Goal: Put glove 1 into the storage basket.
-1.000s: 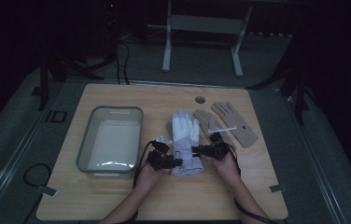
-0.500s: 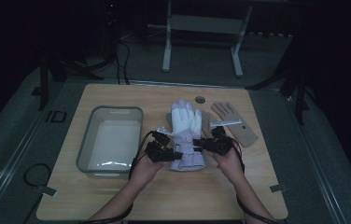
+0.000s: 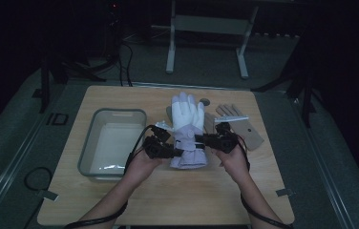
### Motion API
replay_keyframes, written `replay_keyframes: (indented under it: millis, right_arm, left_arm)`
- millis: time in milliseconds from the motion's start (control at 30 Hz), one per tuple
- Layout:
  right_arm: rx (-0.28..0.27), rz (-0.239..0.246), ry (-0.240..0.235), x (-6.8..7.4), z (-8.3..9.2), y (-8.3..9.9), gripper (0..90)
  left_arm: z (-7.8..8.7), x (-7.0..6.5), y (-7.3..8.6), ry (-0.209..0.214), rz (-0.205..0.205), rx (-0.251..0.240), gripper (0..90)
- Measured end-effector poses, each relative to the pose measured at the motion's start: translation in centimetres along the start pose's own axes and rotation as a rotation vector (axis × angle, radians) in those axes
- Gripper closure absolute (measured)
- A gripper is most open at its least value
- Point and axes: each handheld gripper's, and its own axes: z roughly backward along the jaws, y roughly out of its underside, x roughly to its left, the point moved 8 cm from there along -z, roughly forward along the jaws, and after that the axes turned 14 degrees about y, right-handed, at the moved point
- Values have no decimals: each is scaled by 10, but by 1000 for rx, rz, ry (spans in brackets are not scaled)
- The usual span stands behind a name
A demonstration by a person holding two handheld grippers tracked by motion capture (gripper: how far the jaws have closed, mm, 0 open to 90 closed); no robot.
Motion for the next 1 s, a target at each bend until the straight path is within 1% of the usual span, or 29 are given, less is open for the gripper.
replay_keyframes:
  millis: [67, 133, 167, 200, 233, 267, 333, 400, 433, 467, 500, 533, 567, 600, 633, 667, 700, 733, 767, 800, 833, 867, 900, 1000]
  right_arm:
    - [-4, -2, -5, 3, 1, -3, 788]
    - [-9, 0, -7, 6, 1, -6, 788]
    - [-17, 1, -12, 11, 2, -10, 788]
    - [-17, 1, -12, 11, 2, -10, 788]
    - [-25, 3, -20, 17, 2, -14, 788]
    - [-27, 5, -25, 19, 2, -16, 788]
    - [-31, 5, -33, 25, 1, -20, 788]
    - [-34, 9, -38, 32, -1, -24, 788]
    - [-34, 10, -45, 36, -2, -26, 788]
    - [-34, 10, -45, 36, -2, -26, 788]
    - [-34, 14, -47, 44, -5, -30, 789]
    - [-30, 19, -48, 47, -6, -31, 788]
    - [-31, 20, -49, 52, -8, -33, 788]
    - [-31, 20, -49, 52, -8, -33, 788]
    - [-31, 29, -56, 63, -11, -38, 788]
    - [-31, 29, -59, 66, -13, -40, 788]
    - [-32, 33, -62, 71, -14, -42, 788]
    - [-33, 35, -65, 75, -16, -44, 788]
    - [-34, 38, -71, 81, -19, -46, 788]
    - [-32, 39, -73, 85, -21, -48, 788]
    - [-30, 45, -78, 92, -24, -50, 788]
    - [-30, 44, -83, 95, -26, -51, 788]
    - [-28, 46, -89, 101, -29, -53, 788]
    - [-22, 42, -101, 113, -36, -57, 788]
  left_arm:
    - [9, 0, -2, -1, -10, -1, 720]
    - [11, 0, -2, -4, -13, -1, 720]
    - [19, 0, -3, -8, -18, 7, 720]
    - [19, 0, -3, -8, -18, 7, 720]
    - [27, 0, -3, -15, -18, 12, 720]
    - [32, 0, -3, -19, -15, 11, 720]
    - [40, 1, -2, -33, -18, 19, 720]
    - [43, 1, -2, -34, -15, 16, 720]
    - [50, 3, 0, -32, -10, 17, 721]
    - [50, 3, 0, -32, -10, 17, 721]
    - [58, 5, 3, -33, -2, 16, 721]
    - [64, 6, 5, -36, -2, 16, 721]
    - [67, 7, 6, -36, 3, 14, 721]
    - [67, 7, 6, -36, 3, 14, 721]
    - [79, 10, 10, -42, 6, 18, 721]
    - [79, 10, 10, -42, 6, 18, 721]
    - [88, 13, 12, -47, 12, 17, 721]
    - [88, 13, 12, -47, 12, 17, 721]
    - [99, 16, 16, -57, 18, 21, 721]
    - [99, 16, 16, -57, 18, 21, 721]
    - [109, 20, 20, -70, 21, 26, 721]
    - [109, 20, 20, -70, 21, 26, 721]
    - [118, 23, 24, -78, 24, 34, 721]
    - [133, 30, 31, -84, 30, 37, 720]
